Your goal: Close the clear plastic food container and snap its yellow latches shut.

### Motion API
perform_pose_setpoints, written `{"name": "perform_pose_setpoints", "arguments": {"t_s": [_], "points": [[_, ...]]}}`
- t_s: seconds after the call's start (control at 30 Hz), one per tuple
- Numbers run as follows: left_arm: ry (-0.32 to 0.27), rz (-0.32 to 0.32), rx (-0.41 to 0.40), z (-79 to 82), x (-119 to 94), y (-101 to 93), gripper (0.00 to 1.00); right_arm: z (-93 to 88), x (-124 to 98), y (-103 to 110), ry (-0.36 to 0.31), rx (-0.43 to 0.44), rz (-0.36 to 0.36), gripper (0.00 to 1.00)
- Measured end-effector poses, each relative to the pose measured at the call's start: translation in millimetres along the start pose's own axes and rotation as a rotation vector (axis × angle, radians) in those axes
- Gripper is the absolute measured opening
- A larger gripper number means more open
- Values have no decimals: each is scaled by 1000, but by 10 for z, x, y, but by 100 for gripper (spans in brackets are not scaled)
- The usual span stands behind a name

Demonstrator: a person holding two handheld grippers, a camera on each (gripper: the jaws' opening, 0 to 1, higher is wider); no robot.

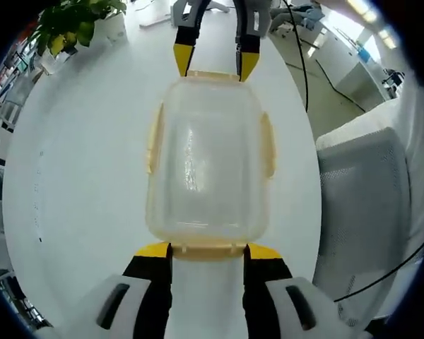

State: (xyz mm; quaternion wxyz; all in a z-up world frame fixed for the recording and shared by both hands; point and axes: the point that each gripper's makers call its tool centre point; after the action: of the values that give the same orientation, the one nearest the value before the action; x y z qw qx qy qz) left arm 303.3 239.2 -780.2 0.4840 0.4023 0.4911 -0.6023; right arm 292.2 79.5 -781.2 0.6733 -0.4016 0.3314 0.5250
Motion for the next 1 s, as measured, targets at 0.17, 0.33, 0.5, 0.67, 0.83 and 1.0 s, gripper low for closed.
{"name": "perform_pose_setpoints", "arguments": {"t_s": [0.17, 0.33, 0.5, 0.67, 0.83, 1.0], "points": [[-11, -14, 0, 6, 6, -16, 34, -13, -7, 34, -1, 12, 6, 37], [-8, -20, -3, 1, 18, -17, 34, -15, 0, 46, 0, 15, 7, 37], [-14, -22, 3, -3, 22, -15, 34, -23, 7, 56, 7, 22, 8, 37], [-25, -27, -21, -19, 33, -24, 34, -41, 17, 77, 2, 40, 9, 37], [45, -41, -63, -207, 39, -48, 22, -230, 24, 68, 65, 35, -12, 33], [35, -32, -175, -354, 29, -27, 45, -354, 15, 64, 95, 153, -23, 50]]}}
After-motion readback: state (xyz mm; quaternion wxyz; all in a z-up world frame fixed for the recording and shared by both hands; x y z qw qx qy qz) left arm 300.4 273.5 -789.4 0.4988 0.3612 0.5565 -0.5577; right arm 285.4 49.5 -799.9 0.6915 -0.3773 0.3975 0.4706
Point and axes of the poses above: the point that each gripper's makers call its tool centre point, and the gripper's own axes: x roughly forward along the fingers, y roughly to its left, z roughly out of its top, and after that the axes turned 10 degrees about -z, right-handed
